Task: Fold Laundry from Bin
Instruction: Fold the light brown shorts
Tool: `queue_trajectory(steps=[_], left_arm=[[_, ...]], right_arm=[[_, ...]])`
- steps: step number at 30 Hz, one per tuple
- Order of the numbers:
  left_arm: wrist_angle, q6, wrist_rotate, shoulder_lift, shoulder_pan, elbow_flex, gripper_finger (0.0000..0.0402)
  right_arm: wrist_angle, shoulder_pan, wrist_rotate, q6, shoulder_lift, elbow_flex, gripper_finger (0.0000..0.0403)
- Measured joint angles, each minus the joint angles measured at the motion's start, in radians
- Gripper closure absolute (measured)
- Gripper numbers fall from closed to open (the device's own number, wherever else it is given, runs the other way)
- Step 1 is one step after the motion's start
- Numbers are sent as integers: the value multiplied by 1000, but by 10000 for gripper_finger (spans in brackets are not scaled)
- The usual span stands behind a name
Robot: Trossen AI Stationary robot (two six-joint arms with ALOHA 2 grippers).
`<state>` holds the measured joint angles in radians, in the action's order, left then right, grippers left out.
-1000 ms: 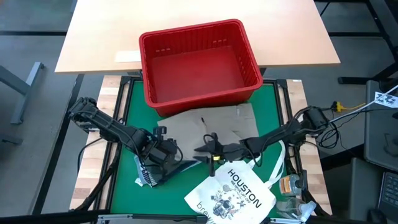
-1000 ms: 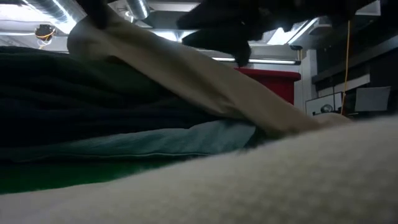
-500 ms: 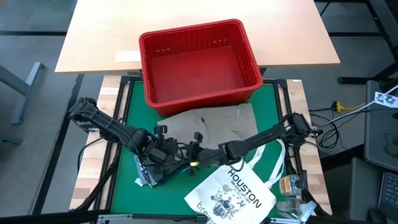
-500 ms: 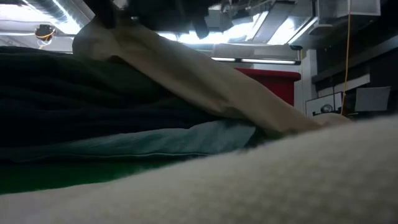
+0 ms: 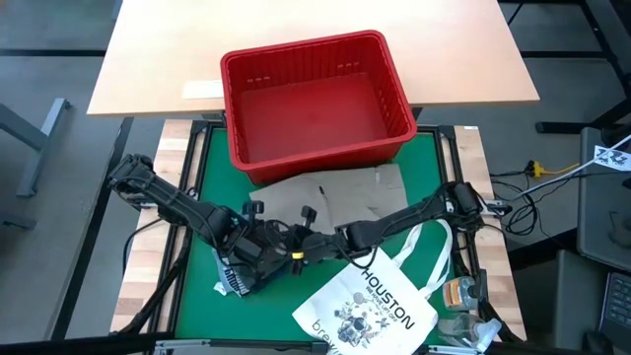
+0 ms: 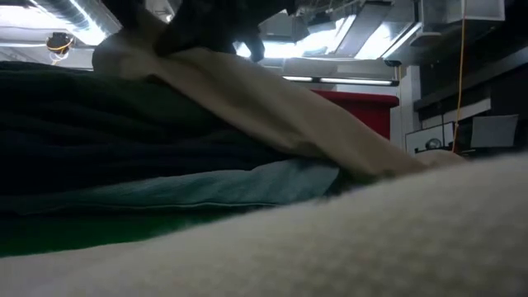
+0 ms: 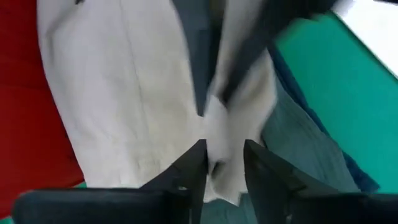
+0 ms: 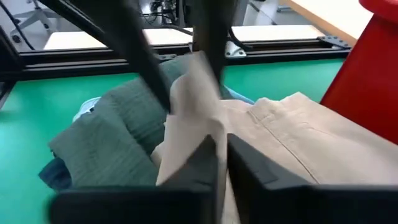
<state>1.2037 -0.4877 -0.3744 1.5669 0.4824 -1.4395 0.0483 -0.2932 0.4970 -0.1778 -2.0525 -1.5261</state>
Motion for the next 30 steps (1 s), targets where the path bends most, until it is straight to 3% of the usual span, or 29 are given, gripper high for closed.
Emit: queue_trajectory(steps=[3, 7, 15, 21, 30], left_arm=[[33, 0, 3, 0, 30, 0, 285], [72, 1, 3, 0, 76, 0, 267], [88, 0, -6, 0, 186, 0, 262], [86, 12, -117, 32, 235, 0, 262], [92, 160, -215, 146, 238, 0, 263]], right_arm=[[-2, 8, -10, 0, 0, 0, 394], [1, 20, -9, -2, 0, 0, 380], [4, 35, 17, -4, 0, 0, 393], [6, 34, 24, -4, 0, 0, 399], [6, 33, 6, -4, 0, 1, 399]])
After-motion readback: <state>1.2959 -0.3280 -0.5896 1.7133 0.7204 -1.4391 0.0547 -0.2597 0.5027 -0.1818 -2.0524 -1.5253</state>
